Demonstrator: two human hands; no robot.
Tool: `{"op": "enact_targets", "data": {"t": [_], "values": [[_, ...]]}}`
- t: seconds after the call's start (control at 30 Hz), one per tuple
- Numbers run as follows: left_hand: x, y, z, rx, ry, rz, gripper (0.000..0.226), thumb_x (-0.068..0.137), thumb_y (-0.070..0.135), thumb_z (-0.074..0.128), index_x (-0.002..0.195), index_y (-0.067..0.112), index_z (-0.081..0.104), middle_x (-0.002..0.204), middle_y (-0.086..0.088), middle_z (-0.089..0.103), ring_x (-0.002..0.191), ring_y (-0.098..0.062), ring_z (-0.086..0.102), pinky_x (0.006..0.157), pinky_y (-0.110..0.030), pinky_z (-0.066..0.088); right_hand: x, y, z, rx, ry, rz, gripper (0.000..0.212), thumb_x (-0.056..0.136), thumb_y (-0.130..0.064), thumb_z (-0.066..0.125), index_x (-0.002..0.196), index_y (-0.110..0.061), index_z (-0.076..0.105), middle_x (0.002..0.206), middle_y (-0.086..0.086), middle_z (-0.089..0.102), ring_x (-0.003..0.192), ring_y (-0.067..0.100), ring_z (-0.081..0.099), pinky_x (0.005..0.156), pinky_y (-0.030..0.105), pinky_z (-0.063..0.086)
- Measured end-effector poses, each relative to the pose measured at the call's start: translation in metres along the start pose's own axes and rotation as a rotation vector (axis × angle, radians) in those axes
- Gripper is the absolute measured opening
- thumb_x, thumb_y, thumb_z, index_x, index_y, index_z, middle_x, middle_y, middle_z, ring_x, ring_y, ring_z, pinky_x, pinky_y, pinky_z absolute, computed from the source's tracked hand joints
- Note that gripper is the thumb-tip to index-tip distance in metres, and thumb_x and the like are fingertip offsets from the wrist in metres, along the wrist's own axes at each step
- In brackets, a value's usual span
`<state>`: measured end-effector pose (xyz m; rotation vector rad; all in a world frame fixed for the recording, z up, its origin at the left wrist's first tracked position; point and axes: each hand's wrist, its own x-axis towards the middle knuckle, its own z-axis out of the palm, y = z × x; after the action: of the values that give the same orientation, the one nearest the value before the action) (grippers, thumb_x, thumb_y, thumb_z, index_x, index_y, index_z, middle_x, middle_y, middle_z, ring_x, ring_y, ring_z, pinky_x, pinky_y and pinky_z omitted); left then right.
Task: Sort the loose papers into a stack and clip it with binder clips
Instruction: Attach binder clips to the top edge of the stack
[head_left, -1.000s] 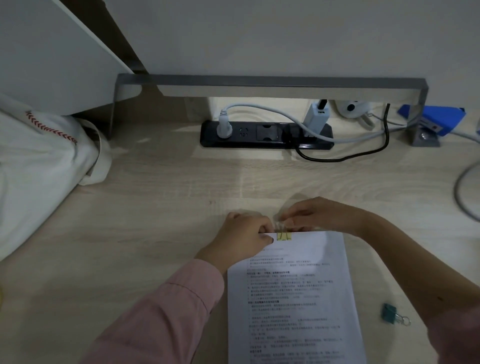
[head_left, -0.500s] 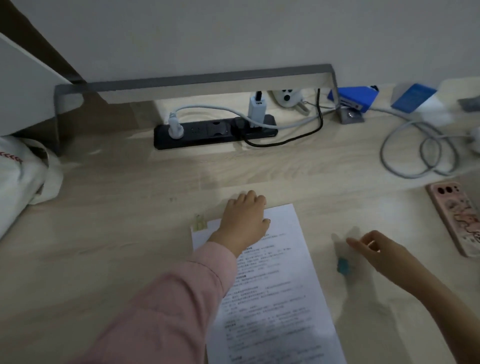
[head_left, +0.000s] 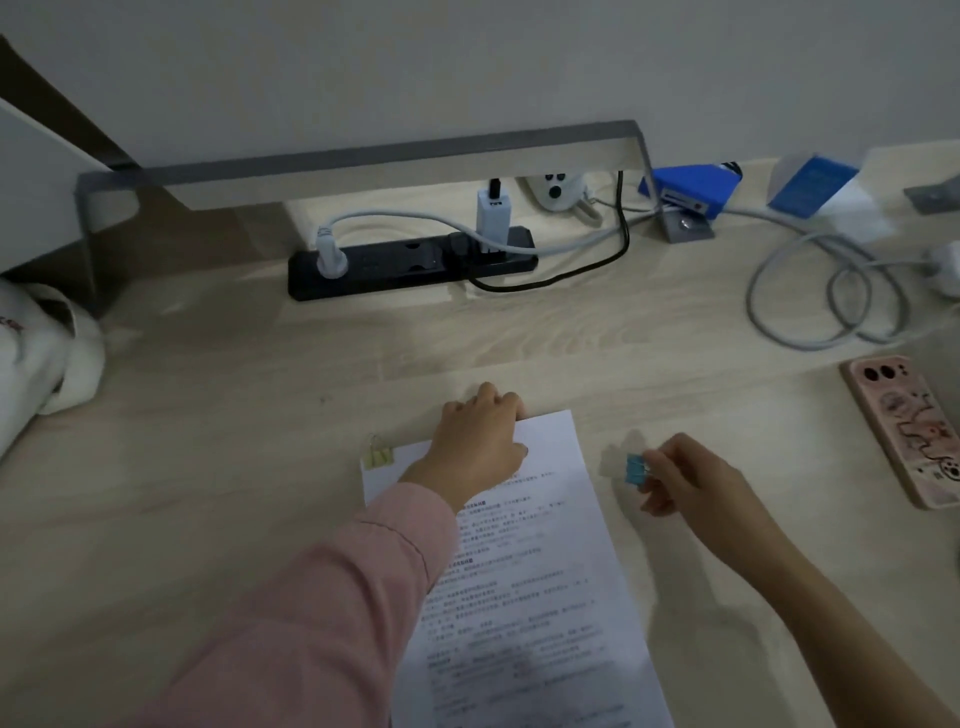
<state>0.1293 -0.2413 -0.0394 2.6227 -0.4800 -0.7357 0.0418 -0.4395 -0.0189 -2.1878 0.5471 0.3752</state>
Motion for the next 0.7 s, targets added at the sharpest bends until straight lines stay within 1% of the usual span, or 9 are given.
{"op": "enact_targets", "data": {"t": [0.07,0.1,0.2,0.27,0.33,0.4,0.47,0.6,0.7], "values": [[-0.002,-0.002,-0.002,-0.078,0.009,0.006,0.03,0.087,0.022,0.055,0.114,0.016,0.043,0.121,-0.003,0.047,0.112,-0.022,0.049,0.094,-0.033,0.031,0.007,-0.023,0.005,-0.02,-0.023,-0.098,0.021,0.091,-0.024,0.053,0.08,-0.006,0.052,0.071,0.007,0.066,0.056,0.008,0.062,0.059,0.02,0.05],[-0.004,-0.004,-0.003,-0.117,0.016,0.01,0.028,0.087,0.021,0.055,0.112,0.017,0.042,0.12,-0.002,0.05,0.111,-0.022,0.05,0.092,-0.032,0.032,0.012,-0.034,0.009,-0.023,-0.047,-0.148,0.016,0.089,-0.023,0.057,0.08,-0.01,0.051,0.072,0.007,0.065,0.057,0.007,0.062,0.055,0.018,0.048],[-0.01,-0.01,-0.006,-0.239,0.011,0.016,0.018,0.086,0.022,0.056,0.102,0.022,0.048,0.12,0.0,0.057,0.113,-0.02,0.051,0.092,-0.032,0.035,0.025,-0.062,0.023,-0.033,-0.152,-0.263,0.016,0.083,-0.018,0.065,0.087,-0.018,0.05,0.074,0.003,0.064,0.064,0.01,0.063,0.056,0.018,0.048],[-0.013,-0.014,-0.009,-0.338,0.011,0.011,0.018,0.083,0.029,0.06,0.1,0.022,0.058,0.117,0.0,0.06,0.114,-0.018,0.051,0.097,-0.033,0.038,0.032,-0.076,0.03,-0.11,-0.233,-0.303,0.012,0.082,-0.018,0.067,0.086,-0.012,0.056,0.076,0.008,0.066,0.07,0.019,0.063,0.061,0.023,0.048],[-0.016,-0.015,-0.012,-0.431,-0.002,0.009,0.021,0.081,0.032,0.064,0.099,0.022,0.064,0.111,0.002,0.063,0.11,-0.015,0.053,0.096,-0.033,0.041,0.036,-0.086,0.034,-0.224,-0.321,-0.344,0.012,0.082,-0.018,0.066,0.081,-0.007,0.061,0.079,0.011,0.068,0.076,0.025,0.063,0.064,0.026,0.045],[-0.018,-0.017,-0.015,-0.45,-0.023,0.023,0.021,0.081,0.032,0.064,0.099,0.021,0.067,0.104,0.0,0.064,0.104,-0.017,0.056,0.092,-0.033,0.044,0.038,-0.09,0.036,-0.266,-0.377,-0.364,0.013,0.083,-0.018,0.064,0.079,-0.006,0.061,0.074,0.003,0.067,0.075,0.021,0.062,0.062,0.022,0.043],[-0.019,-0.018,-0.016,-0.455,-0.045,0.023,0.022,0.083,0.033,0.062,0.101,0.021,0.069,0.103,-0.001,0.065,0.1,-0.017,0.057,0.09,-0.033,0.044,0.041,-0.094,0.037,-0.261,-0.399,-0.374,0.013,0.083,-0.018,0.064,0.08,-0.008,0.056,0.068,-0.005,0.063,0.069,0.014,0.06,0.059,0.017,0.042],[-0.018,-0.022,-0.014,-0.478,-0.047,0.041,0.02,0.084,0.033,0.062,0.099,0.023,0.071,0.102,0.001,0.068,0.097,-0.014,0.059,0.088,-0.029,0.044,0.047,-0.094,0.036,-0.237,-0.418,-0.356,0.018,0.081,-0.021,0.067,0.082,-0.012,0.052,0.075,0.005,0.066,0.066,0.012,0.059,0.059,0.019,0.045],[-0.018,-0.024,-0.012,-0.506,-0.034,0.037,0.019,0.084,0.031,0.063,0.099,0.022,0.071,0.099,0.002,0.067,0.095,-0.013,0.058,0.084,-0.026,0.043,0.049,-0.09,0.031,-0.101,-0.455,-0.279,0.017,0.077,-0.016,0.072,0.084,-0.018,0.057,0.079,0.002,0.067,0.069,0.007,0.063,0.062,0.013,0.049]]}}
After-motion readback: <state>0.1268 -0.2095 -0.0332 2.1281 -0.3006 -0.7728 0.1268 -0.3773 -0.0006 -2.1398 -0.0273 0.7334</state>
